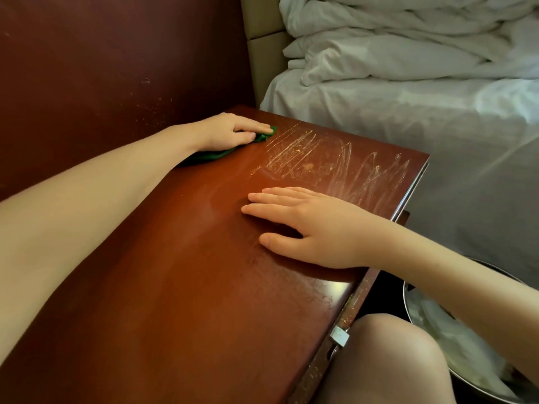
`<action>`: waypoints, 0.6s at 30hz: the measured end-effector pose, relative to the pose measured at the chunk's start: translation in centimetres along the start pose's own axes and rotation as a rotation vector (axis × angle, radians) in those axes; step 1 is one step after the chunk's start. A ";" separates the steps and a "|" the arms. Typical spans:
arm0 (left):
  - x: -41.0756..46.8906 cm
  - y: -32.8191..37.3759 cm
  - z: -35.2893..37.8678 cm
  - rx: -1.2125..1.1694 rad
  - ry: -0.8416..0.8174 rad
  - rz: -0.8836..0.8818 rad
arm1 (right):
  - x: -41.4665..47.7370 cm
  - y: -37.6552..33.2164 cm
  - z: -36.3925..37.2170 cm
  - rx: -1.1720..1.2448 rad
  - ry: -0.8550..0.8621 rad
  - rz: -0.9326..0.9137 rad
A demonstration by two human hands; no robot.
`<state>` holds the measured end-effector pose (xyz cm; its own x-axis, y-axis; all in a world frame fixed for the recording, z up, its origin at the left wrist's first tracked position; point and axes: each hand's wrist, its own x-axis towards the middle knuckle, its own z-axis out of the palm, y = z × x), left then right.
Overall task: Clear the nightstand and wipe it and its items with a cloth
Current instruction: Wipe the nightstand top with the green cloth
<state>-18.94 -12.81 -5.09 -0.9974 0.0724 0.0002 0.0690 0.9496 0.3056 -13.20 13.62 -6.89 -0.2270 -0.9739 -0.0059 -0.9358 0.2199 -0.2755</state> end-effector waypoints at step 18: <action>-5.0 0.8 0.6 0.014 -0.078 0.152 | 0.0 0.0 0.0 -0.017 -0.006 0.001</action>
<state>-13.89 -12.22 -5.38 -0.9709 0.2379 -0.0285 0.2193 0.9302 0.2943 -13.18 13.61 -6.88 -0.2268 -0.9739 -0.0119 -0.9400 0.2221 -0.2591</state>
